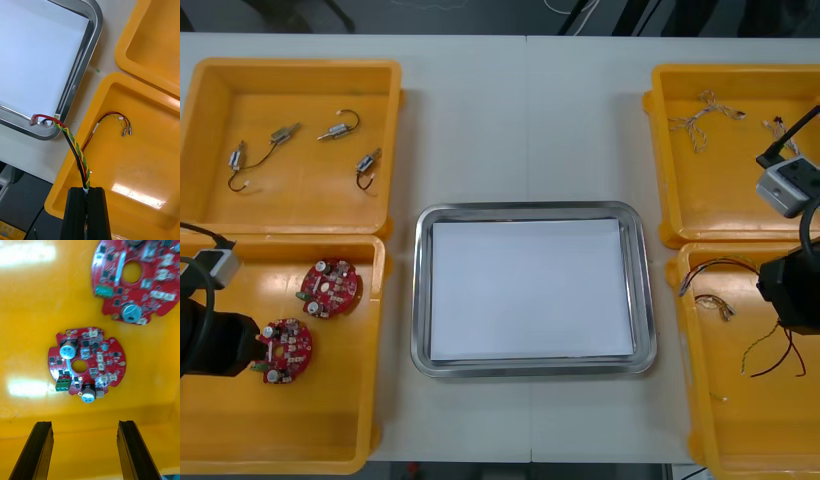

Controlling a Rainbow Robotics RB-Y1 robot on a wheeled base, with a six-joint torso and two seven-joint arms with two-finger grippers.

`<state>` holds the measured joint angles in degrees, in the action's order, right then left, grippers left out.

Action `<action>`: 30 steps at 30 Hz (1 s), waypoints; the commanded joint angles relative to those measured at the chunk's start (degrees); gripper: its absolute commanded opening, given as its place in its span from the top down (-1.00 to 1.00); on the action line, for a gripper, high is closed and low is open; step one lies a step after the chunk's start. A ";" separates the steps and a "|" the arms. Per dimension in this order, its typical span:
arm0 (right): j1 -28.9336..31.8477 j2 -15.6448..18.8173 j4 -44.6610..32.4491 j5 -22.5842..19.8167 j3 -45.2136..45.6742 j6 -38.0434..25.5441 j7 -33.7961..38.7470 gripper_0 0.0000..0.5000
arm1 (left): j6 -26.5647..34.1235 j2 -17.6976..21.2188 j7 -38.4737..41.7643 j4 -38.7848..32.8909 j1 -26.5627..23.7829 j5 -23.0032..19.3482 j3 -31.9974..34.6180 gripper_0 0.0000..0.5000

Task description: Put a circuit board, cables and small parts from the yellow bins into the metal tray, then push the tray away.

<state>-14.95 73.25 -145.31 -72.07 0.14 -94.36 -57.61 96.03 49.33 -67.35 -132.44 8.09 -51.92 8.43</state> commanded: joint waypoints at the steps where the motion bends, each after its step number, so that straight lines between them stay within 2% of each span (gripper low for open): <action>1: -5.79 1.02 -1.12 2.55 -5.85 0.58 -2.42 1.00 | 0.56 4.02 1.70 -1.86 -2.99 -3.45 1.85 -1.00; 8: -10.98 1.02 -0.77 5.98 -12.53 0.58 -3.56 1.00 | 1.44 5.43 -4.45 -1.86 -5.36 -5.12 3.08 -1.00; 17: -11.77 0.67 -0.33 6.15 -12.80 0.58 -5.32 1.00 | 2.32 5.96 -12.89 -1.68 -6.06 -6.26 6.42 -1.00; 23: -11.77 0.67 -0.15 6.15 -12.80 0.41 -6.20 1.00 | 2.41 5.34 -20.71 -1.68 -6.15 -7.32 6.24 -1.00; 30: -11.77 0.58 0.02 6.15 -12.88 0.23 -6.72 1.00 | 2.76 5.34 -29.33 -1.51 -6.06 -11.80 6.07 -1.00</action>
<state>-25.21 73.24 -145.22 -66.36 -12.52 -94.30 -61.54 97.95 52.76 -92.69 -132.60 3.57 -62.09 13.37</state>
